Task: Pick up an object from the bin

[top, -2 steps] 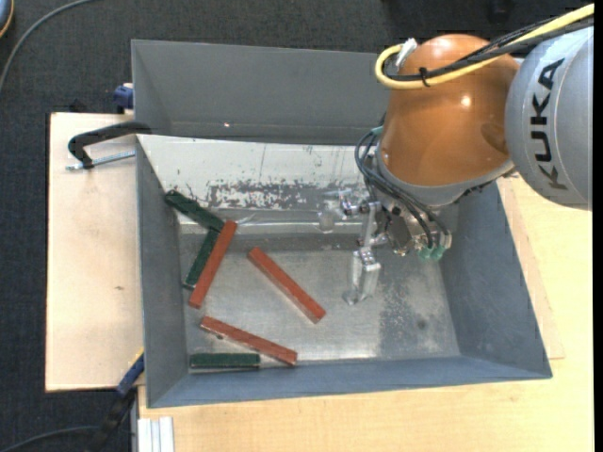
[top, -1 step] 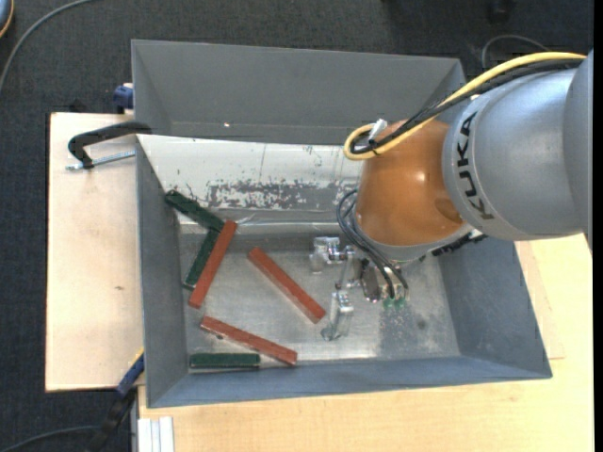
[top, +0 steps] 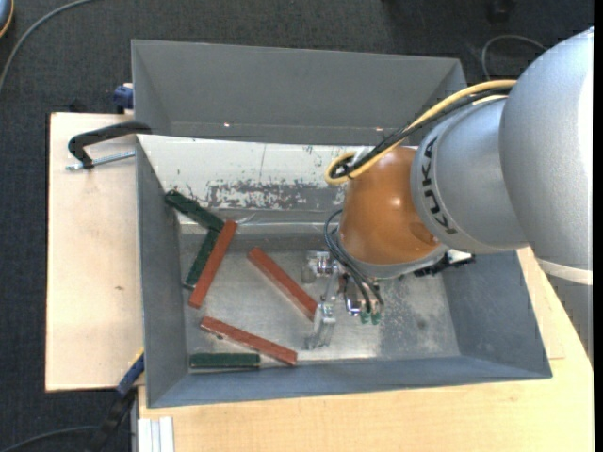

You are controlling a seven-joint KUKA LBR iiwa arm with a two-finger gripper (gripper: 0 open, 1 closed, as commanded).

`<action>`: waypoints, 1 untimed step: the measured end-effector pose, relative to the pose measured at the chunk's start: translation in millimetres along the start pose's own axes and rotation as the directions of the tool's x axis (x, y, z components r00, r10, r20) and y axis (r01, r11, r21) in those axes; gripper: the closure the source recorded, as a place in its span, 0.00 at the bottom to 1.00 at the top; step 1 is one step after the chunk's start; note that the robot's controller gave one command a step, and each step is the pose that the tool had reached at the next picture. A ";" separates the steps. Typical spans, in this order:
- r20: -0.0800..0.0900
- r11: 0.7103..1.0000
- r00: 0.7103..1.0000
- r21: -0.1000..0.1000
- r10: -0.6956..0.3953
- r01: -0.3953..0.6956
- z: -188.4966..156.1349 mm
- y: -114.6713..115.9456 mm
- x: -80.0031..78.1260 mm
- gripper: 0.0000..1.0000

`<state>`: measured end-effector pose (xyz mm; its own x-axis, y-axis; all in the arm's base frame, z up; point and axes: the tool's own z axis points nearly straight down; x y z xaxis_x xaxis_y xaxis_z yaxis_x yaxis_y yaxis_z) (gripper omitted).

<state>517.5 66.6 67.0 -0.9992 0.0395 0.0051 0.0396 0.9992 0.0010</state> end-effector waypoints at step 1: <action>0.006 1.000 1.000 0.000 -0.001 0.001 -3.5 0.2 -1.5 1.00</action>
Offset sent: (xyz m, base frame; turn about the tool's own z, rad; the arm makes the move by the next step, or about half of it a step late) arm 0.0000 0.0000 0.0000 0.0000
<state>519.0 66.8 70.5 -0.9993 0.0382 -0.0008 0.0382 0.9993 0.0013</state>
